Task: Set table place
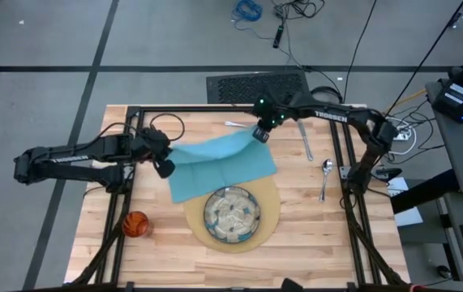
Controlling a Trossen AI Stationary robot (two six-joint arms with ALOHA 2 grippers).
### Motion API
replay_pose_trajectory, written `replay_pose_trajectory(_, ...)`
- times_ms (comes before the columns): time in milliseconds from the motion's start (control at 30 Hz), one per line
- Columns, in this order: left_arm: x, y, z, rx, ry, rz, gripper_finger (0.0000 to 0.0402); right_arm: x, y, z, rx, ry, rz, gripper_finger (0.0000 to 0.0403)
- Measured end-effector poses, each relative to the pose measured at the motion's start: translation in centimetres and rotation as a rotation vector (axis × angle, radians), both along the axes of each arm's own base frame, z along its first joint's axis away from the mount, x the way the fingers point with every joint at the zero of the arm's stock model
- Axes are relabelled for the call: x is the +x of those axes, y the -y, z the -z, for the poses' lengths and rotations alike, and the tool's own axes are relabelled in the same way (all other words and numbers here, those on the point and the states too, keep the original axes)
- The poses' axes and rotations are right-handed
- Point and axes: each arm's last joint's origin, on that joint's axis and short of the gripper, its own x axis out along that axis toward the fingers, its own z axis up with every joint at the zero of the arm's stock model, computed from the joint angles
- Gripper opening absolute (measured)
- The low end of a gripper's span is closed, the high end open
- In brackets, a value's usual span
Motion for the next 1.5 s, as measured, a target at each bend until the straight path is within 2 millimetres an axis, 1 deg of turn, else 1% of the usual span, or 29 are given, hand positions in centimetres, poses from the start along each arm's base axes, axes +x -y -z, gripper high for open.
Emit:
replay_pose_trajectory(100, 0.2, 0.1, 0.0, -0.035, 0.019, 0.045, 0.0000, 0.3, -1.0, 0.3, 0.023, -0.034, -0.017, 0.0000)
replay_pose_trajectory(233, 0.2, 0.5, 0.6, -0.103, 0.015, 0.078, 0.0000, 0.4, -2.3, 0.8, 0.051, -0.073, -0.034, 0.0000)
replay_pose_trajectory(333, 0.2, 0.8, 0.8, -0.132, 0.014, 0.097, 0.0000, 0.0, -3.2, 2.2, 0.082, -0.126, -0.043, 0.0000)
replay_pose_trajectory(400, -0.1, 1.0, 1.0, -0.163, -0.019, 0.100, 0.0000, -0.2, -3.6, 3.2, 0.095, -0.147, -0.040, 0.0000)
replay_pose_trajectory(500, -0.7, 1.3, 1.4, -0.193, -0.089, 0.084, 0.0000, -0.5, -3.9, 4.2, 0.100, -0.156, -0.035, 0.0000)
replay_pose_trajectory(700, -0.7, 1.3, 1.4, -0.192, -0.086, 0.081, 0.0000, 0.0, -3.6, 4.0, 0.068, -0.089, -0.042, 0.0000)
replay_pose_trajectory(800, -0.7, 1.2, 1.4, -0.173, -0.089, 0.068, 0.0000, 0.0, -3.2, 3.4, 0.035, -0.052, -0.047, 0.0000)
replay_pose_trajectory(900, -0.7, 1.1, 1.4, -0.141, -0.092, 0.047, 0.0000, -0.2, -2.5, 2.7, -0.051, -0.031, -0.044, 0.0000)
replay_pose_trajectory(1067, -0.7, 0.9, 1.2, -0.072, -0.084, -0.025, 0.0000, -0.8, -0.2, 1.4, -0.182, 0.031, -0.016, 0.0000)
replay_pose_trajectory(1167, -0.8, 0.8, 0.8, -0.041, -0.070, -0.059, 0.0000, -1.2, 1.2, 0.6, -0.211, 0.054, 0.014, 0.0000)
replay_pose_trajectory(1233, -0.9, 0.8, 0.4, -0.036, -0.046, -0.062, 0.0000, -1.3, 1.9, -0.4, -0.225, 0.065, 0.021, 0.0000)
replay_pose_trajectory(1400, -1.3, 0.8, -0.9, -0.019, 0.001, -0.048, 0.0000, -1.5, 2.2, -3.3, -0.249, 0.067, -0.003, 0.0000)
replay_pose_trajectory(1467, -1.4, 0.9, -1.4, -0.017, 0.010, -0.046, 0.0000, -1.5, 1.9, -4.1, -0.221, 0.093, -0.031, 0.0000)
replay_pose_trajectory(1500, -1.5, 0.9, -1.5, -0.018, 0.014, -0.046, 0.0000, -1.6, 1.7, -4.2, -0.188, 0.106, -0.045, 0.0000)
